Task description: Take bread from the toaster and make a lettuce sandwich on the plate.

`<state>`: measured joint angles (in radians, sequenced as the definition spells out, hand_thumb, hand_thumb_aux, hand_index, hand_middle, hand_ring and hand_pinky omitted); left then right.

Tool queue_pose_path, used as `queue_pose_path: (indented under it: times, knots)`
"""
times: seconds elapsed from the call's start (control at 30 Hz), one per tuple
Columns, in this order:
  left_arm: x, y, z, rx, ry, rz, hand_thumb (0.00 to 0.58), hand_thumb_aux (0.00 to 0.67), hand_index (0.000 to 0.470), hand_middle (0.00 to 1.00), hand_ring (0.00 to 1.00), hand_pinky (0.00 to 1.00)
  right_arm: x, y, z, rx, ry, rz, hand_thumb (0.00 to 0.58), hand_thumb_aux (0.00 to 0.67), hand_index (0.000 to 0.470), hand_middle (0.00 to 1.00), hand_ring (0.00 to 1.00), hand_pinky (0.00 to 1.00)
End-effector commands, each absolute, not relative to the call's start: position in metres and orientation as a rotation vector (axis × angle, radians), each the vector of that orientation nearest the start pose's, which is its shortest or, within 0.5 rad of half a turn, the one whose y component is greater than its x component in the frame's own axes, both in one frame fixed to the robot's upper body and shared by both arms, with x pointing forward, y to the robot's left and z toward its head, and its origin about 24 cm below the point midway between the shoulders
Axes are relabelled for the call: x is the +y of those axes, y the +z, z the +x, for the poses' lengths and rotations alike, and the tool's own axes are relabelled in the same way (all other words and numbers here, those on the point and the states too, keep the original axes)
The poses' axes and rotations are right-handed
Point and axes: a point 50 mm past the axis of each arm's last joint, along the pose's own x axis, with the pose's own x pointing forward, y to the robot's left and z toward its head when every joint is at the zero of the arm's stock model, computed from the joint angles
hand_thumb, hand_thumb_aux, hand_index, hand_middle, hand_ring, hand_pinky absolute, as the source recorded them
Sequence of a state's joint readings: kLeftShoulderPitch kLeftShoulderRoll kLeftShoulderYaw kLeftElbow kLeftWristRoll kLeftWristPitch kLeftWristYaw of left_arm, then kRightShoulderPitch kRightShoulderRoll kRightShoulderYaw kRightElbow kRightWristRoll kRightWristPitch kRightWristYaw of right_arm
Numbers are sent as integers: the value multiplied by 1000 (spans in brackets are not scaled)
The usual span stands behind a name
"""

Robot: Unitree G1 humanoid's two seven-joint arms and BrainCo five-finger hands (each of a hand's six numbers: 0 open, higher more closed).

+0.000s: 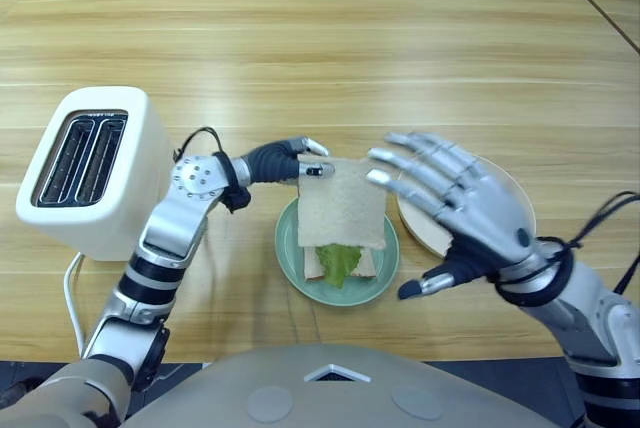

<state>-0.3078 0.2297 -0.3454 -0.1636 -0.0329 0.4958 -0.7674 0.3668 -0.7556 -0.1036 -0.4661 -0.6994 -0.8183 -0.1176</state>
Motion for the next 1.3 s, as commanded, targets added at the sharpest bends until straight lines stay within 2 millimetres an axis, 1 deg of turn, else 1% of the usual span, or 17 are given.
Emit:
queue_pose_path:
  times: [0.03, 0.23, 0.43, 0.5, 0.53, 0.57, 0.63, 0.73, 0.9, 0.97, 1.07, 1.1, 1.17, 1.2, 1.23, 1.27, 1.3]
  knots:
    - [59, 70, 267, 282, -1127, 251, 580, 670, 470, 1000, 1000, 1000, -172, 107, 142, -765, 792, -1305, 0, 0, 0, 0, 0, 0]
    - [61, 37, 254, 410, -1134, 297, 580, 670, 470, 1000, 1000, 1000, -179, 77, 138, -522, 940, -1326, 0, 0, 0, 0, 0, 0]
    - [60, 27, 244, 406, -1148, 425, 580, 670, 470, 1000, 1000, 1000, -196, 34, 135, -164, 1082, -1309, 0, 0, 0, 0, 0, 0]
    - [58, 27, 242, 337, -1145, 575, 580, 670, 470, 1000, 1000, 1000, -198, 22, 128, -43, 1149, -1272, 0, 0, 0, 0, 0, 0]
    - [56, 31, 243, 274, -1127, 643, 565, 562, 394, 878, 878, 878, -199, 17, 124, -4, 1182, -1266, 0, 0, 0, 0, 0, 0]
    - [53, 39, 247, 162, -1072, 784, 0, 0, 0, 0, 0, 0, -198, 14, 123, 22, 1202, -1263, 0, 0, 0, 0, 0, 0]
    - [51, 59, 261, -71, -905, 1014, 0, 0, 0, 0, 0, 0, -195, 12, 126, 24, 1213, -1279, 0, 0, 0, 0, 0, 0]
    - [53, 99, 273, -394, -622, 1191, 0, 0, 0, 0, 0, 0, -190, 13, 136, -21, 1170, -1316, 0, 0, 0, 0, 0, 0]
    - [76, 157, 264, -728, -275, 1311, 0, 0, 0, 0, 0, 0, -181, 10, 150, -86, 1132, -1354, 0, 0, 0, 0, 0, 0]
    - [85, 170, 258, -746, -220, 1288, 0, 0, 0, 0, 0, 0, -177, 8, 154, -109, 1123, -1369, 0, 0, 0, 0, 0, 0]
    - [101, 170, 249, -638, -267, 1190, 0, 0, 0, 0, 0, 0, -171, 9, 165, -177, 1085, -1388, 0, 0, 0, 0, 0, 0]
    - [106, 165, 244, -583, -314, 1161, 0, 0, 0, 0, 0, 0, -170, 14, 169, -213, 1049, -1382, 0, 0, 0, 0, 0, 0]
    - [117, 157, 230, -470, -418, 1067, 0, 0, 0, 0, 0, 0, -170, 39, 178, -325, 917, -1322, 0, 0, 0, 0, 0, 0]
    - [123, 154, 223, -428, -471, 1036, 36, 21, 15, 0, 0, 0, -170, 55, 181, -390, 840, -1269, 0, 0, 0, 0, 0, 0]
    - [129, 154, 216, -390, -507, 1002, 503, 426, 299, 522, 522, 522, -172, 72, 182, -446, 764, -1207, 0, 0, 0, 0, 0, 0]
    - [134, 154, 209, -359, -544, 975, 569, 578, 405, 894, 894, 894, -176, 89, 183, -493, 703, -1153, 0, 0, 0, 0, 0, 0]
    - [138, 155, 202, -332, -578, 954, 580, 670, 470, 1000, 1000, 1000, -180, 105, 181, -527, 655, -1091, 0, 0, 0, 0, 0, 0]
